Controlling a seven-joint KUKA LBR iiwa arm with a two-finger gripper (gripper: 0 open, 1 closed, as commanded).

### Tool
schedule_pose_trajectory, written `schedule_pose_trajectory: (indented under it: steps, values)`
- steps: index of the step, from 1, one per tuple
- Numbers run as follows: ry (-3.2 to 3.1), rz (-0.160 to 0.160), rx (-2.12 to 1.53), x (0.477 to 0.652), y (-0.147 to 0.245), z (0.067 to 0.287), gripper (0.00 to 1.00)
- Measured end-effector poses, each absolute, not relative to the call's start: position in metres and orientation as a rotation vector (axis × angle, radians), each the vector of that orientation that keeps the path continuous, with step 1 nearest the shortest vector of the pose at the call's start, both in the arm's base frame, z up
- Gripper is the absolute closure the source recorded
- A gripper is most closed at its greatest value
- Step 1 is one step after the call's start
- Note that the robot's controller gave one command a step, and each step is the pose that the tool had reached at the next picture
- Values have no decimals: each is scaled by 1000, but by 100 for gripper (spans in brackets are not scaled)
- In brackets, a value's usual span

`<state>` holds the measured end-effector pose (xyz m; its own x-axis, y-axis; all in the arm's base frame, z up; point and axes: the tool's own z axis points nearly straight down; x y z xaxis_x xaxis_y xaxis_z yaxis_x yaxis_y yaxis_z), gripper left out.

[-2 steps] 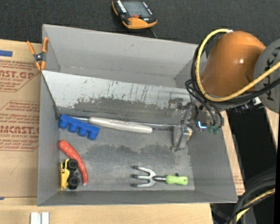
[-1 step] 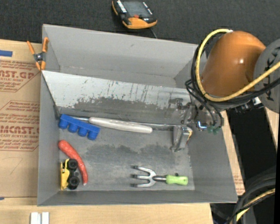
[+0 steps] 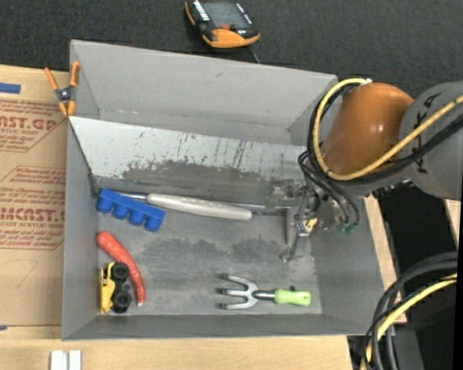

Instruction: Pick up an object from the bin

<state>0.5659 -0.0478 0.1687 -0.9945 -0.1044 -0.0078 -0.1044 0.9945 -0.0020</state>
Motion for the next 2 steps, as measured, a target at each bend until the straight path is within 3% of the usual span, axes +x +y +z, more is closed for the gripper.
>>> schedule_pose_trajectory:
  steps: [1,2]
  values:
    - [3129,1,72,518,-60,70,100]
    - [3129,1,71,518,-60,70,100]
